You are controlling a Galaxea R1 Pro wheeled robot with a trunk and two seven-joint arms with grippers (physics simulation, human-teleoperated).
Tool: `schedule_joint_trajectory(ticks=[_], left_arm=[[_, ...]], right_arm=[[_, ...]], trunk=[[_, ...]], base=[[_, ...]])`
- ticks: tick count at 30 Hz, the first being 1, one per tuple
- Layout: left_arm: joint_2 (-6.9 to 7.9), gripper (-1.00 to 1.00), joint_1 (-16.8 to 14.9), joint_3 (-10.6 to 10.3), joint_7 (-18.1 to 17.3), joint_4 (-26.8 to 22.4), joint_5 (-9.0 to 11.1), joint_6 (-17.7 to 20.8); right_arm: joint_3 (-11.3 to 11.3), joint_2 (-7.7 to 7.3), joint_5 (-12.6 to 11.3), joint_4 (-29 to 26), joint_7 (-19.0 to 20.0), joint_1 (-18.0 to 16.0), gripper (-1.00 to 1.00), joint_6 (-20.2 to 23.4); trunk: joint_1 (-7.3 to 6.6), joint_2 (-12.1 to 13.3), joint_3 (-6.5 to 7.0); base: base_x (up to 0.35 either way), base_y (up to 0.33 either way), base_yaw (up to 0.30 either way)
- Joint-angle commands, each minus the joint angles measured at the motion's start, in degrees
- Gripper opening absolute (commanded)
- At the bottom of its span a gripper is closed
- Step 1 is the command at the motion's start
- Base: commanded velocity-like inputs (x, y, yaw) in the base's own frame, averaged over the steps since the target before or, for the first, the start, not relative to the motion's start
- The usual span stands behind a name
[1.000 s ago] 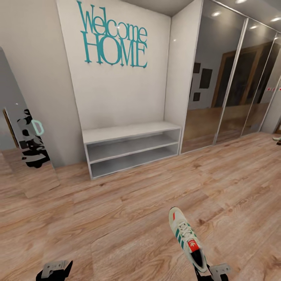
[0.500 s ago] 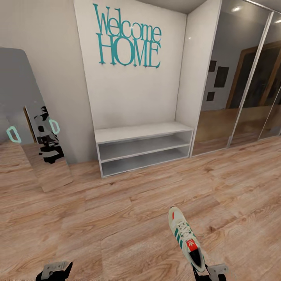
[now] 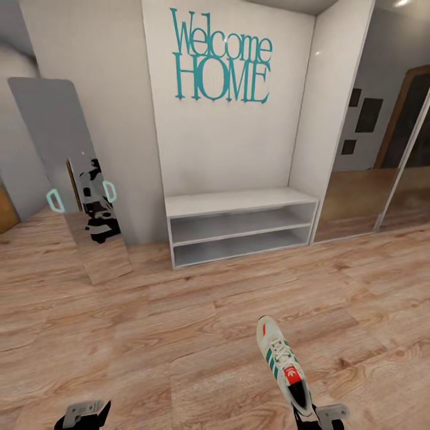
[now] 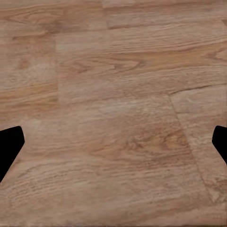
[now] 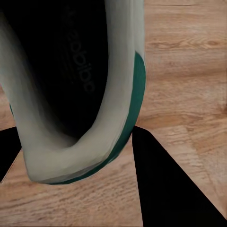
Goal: Pick up the two gym shoes and the two sandals from the corridor floor and place them onto the hallstand (shoe rack) in the corridor, making sure they are on the rack and not on the floor. Arrange them so the two gym shoes are next to each other and the two sandals are next to each other.
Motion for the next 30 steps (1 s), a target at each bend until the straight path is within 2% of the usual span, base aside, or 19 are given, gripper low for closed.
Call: schedule_joint_trajectory(ticks=[1, 9, 12, 15, 18, 30], left_arm=[[-0.01, 1.00, -0.06, 0.48, -0.57, 0.08, 0.09, -0.04], [-0.05, 1.00, -0.08, 0.48, 0.23, 0.10, 0.05, 0.00], [-0.27, 1.00, -0.08, 0.48, 2.61, 0.09, 0.11, -0.02], [-1.10, 1.00, -0.06, 0.43, 6.64, 0.08, -0.13, -0.05], [-1.57, 1.00, -0.07, 0.39, 7.83, 0.12, -0.34, -0.10], [-1.98, 1.00, -0.07, 0.29, 8.56, 0.16, -0.53, -0.09]], right_arm=[[-0.50, 0.01, 0.01, 0.01, 0.59, -0.03, -1.00, -0.20], [-0.50, 0.01, 0.01, 0.03, 0.58, -0.02, -1.00, -0.18], [-0.50, 0.00, 0.01, 0.03, 0.58, -0.05, -1.00, -0.19], [-0.46, 0.03, 0.01, 0.08, 0.58, -0.04, -1.00, -0.18], [-0.46, 0.01, 0.01, 0.09, 0.58, -0.07, -1.00, -0.19], [-0.46, 0.03, 0.08, 0.09, 0.58, -0.02, -1.00, -0.13]], trunk=[[-0.01, -0.02, -0.12], [-0.01, -0.02, -0.62], [-0.01, -0.02, -0.81], [-0.01, -0.02, -1.00], [-0.01, -0.02, -1.19], [-0.01, -0.02, -1.94]], base=[[0.000, 0.000, 0.214], [0.000, 0.000, 0.214], [0.000, 0.000, 0.214], [0.000, 0.000, 0.215], [0.000, 0.000, 0.215], [0.000, 0.000, 0.215]])
